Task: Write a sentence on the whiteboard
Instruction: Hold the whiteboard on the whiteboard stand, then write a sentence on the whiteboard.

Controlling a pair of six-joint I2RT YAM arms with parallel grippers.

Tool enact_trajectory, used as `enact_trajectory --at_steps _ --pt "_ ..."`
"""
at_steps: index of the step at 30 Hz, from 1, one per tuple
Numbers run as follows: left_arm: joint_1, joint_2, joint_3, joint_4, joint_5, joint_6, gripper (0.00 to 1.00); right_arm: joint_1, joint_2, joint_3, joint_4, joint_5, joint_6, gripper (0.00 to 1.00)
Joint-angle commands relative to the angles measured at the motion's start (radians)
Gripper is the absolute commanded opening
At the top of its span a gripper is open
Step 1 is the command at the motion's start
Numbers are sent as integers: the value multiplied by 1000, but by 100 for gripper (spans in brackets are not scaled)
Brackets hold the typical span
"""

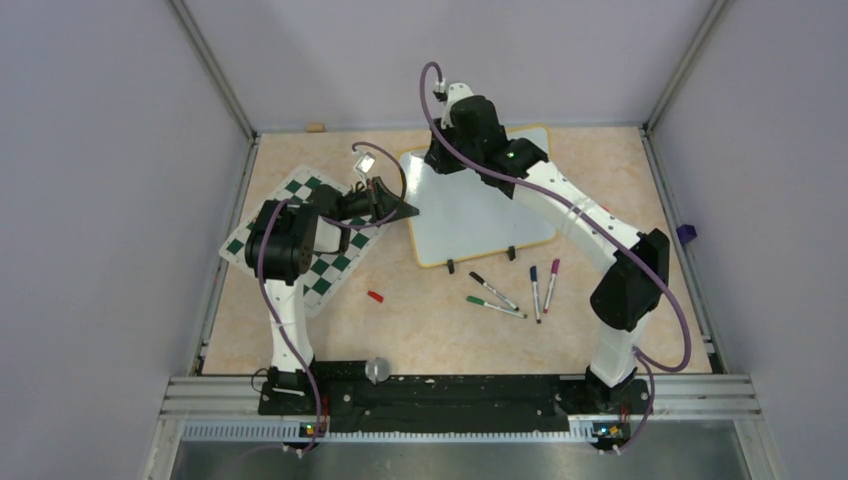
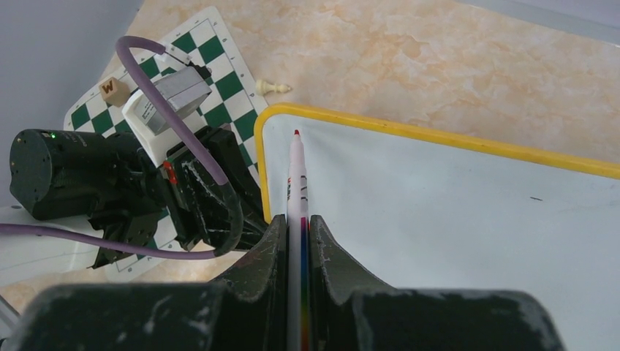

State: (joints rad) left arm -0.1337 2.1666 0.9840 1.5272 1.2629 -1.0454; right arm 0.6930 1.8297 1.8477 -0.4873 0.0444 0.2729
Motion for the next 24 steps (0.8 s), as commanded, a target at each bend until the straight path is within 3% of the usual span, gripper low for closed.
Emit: enact_trajectory --at_steps 1,24 --pt "-26 -38 -8 93 104 4 0 10 7 43 5 12 3 0" --pt "-28 -41 -10 93 106 7 0 10 20 14 -18 49 15 0"
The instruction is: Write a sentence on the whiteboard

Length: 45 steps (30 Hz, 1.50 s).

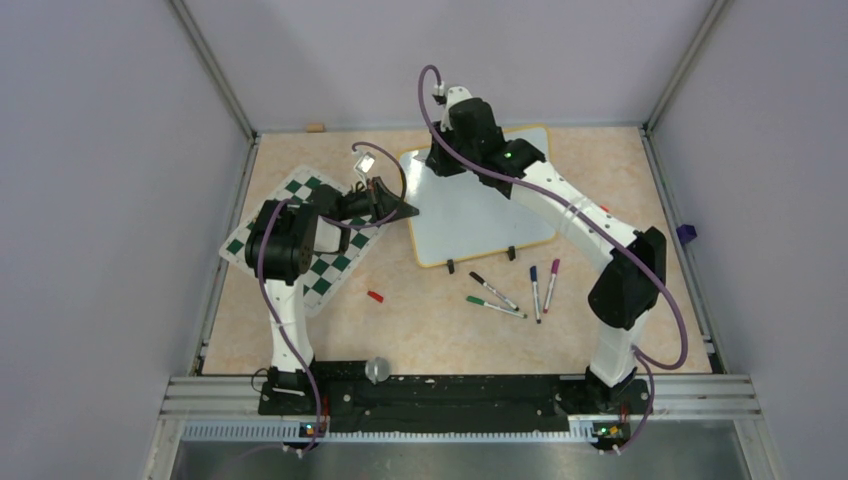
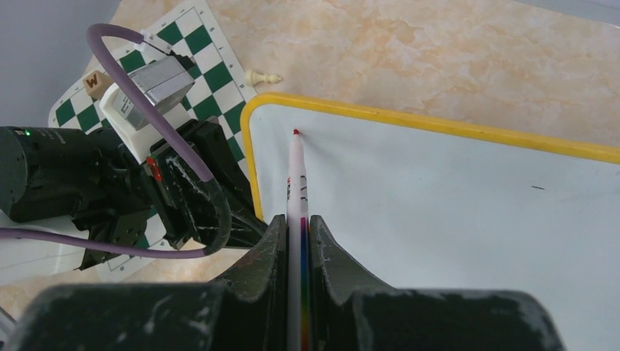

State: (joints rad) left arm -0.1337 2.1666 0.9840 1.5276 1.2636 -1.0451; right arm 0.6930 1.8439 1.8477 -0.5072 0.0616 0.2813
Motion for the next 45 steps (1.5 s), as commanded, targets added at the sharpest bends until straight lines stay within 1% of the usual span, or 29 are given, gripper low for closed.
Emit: enact_trajectory --at_steps 1,19,25,29,37,45 --pt "-27 -41 -10 92 106 7 0 10 5 11 1 36 7 0" --pt "-27 -45 -14 92 102 11 0 10 -68 -95 -14 71 17 0" --pt "-30 -44 -12 92 105 10 0 10 -63 -68 -13 65 19 0" --pt "-30 -46 -11 92 106 10 0 9 -85 -38 -7 28 18 0" --pt "-30 -44 -11 91 106 10 0 -11 -121 -9 -4 2 21 0" --pt "-29 -46 -11 92 109 10 0 -19 -85 27 -20 24 24 0"
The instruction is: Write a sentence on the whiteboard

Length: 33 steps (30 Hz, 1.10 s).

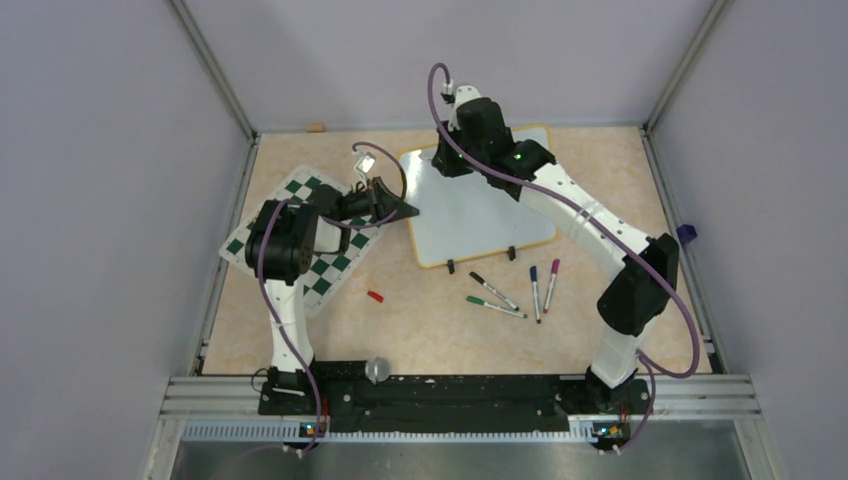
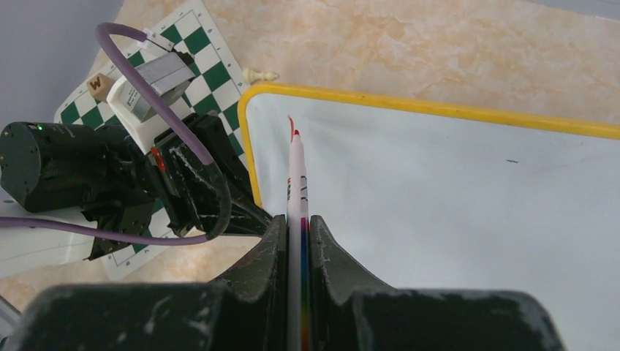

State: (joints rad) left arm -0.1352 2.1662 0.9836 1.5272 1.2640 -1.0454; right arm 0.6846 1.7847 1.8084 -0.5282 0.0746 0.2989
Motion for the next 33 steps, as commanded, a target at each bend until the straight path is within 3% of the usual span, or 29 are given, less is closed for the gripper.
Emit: enact_trajectory --at_steps 1,33 --pt "-28 -46 -12 93 108 11 0 -12 -21 72 -4 16 5 0" --pt "-29 -48 -13 93 107 12 0 -16 45 83 -21 46 2 0"
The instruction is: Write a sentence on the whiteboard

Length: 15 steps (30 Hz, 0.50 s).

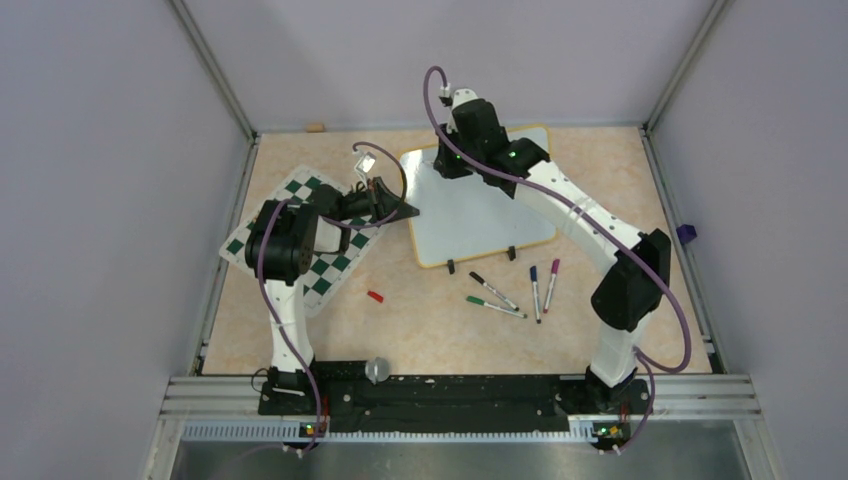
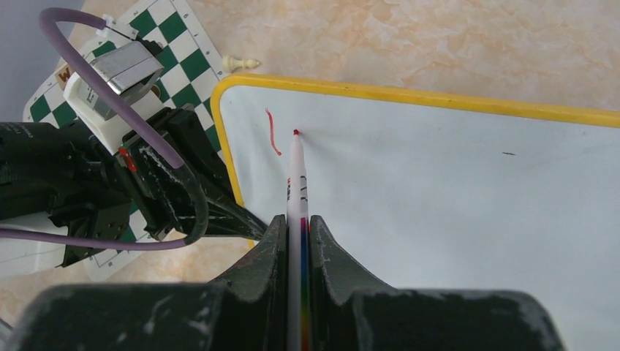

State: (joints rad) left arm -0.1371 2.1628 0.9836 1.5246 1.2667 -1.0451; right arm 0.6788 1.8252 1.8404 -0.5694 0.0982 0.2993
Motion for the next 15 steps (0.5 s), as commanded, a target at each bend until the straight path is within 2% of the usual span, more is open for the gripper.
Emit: enact_trajectory --at_steps 1,15 --pt "-27 -46 -13 95 104 11 0 -10 7 52 20 24 0 0" --pt "-26 -45 -9 95 107 10 0 -16 13 32 -4 10 2 0"
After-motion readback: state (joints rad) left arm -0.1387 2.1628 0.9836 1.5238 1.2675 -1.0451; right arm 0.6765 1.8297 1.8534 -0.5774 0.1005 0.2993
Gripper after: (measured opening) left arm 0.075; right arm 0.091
